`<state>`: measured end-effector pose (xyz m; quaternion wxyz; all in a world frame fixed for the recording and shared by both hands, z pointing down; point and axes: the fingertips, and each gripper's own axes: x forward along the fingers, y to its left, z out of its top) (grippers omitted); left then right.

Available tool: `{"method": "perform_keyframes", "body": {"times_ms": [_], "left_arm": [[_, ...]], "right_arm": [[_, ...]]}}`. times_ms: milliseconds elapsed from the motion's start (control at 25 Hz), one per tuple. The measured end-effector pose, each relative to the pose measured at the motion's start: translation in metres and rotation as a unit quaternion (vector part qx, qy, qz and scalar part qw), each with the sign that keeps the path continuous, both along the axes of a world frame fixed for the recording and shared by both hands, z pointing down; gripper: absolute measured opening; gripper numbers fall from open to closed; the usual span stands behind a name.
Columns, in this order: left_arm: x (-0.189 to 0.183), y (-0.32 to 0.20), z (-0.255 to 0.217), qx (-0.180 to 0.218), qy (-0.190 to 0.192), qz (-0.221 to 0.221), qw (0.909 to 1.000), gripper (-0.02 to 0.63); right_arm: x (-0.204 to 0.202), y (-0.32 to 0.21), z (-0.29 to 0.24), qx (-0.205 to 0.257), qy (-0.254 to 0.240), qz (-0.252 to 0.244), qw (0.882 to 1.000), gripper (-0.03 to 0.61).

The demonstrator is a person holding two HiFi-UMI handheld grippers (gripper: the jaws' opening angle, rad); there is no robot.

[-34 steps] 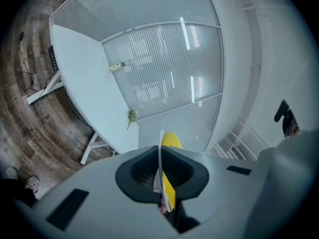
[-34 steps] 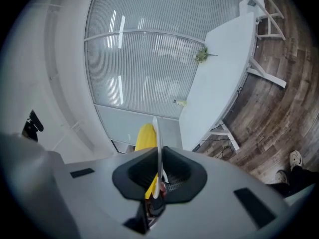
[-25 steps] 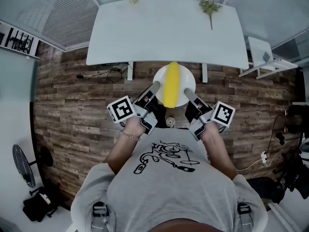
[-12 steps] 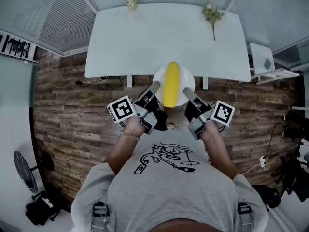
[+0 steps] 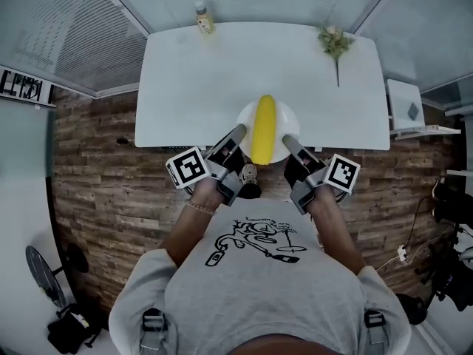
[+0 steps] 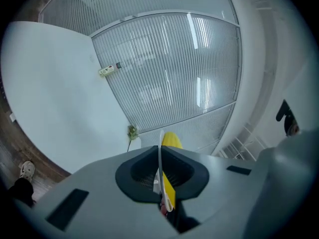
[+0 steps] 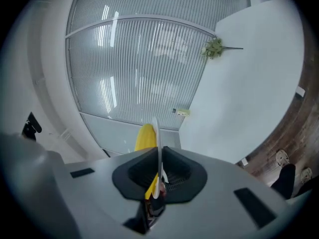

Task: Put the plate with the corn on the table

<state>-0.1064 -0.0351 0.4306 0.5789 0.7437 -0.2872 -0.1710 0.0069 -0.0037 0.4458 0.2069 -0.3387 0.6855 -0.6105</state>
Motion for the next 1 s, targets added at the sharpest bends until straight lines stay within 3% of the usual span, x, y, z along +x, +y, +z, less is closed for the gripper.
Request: {"method": "perform_keyframes", "body": {"times_ms": [320,600,1000], "left_arm": [[-0.017,-0.069,0.002,0.001,0.004,0.007,1.0000,0.026],[-0.018,-0.089,0.011,-0.008,0.003,0.005,1.0000,0.026],[0.024,-0.121,0.009,-0.008,-0.006,-0.001,1.0000,0.026]], "right_arm": [[-0.018,-0.067,0.002,-0.002,0.003,0.007,1.000,0.028],[-0.019,-0.088,0.008,-0.014,0.002,0.001,1.000,0.028],[0.023,-0.120,0.010,-0.018,0.000,-0.007,1.000,0.028]]}}
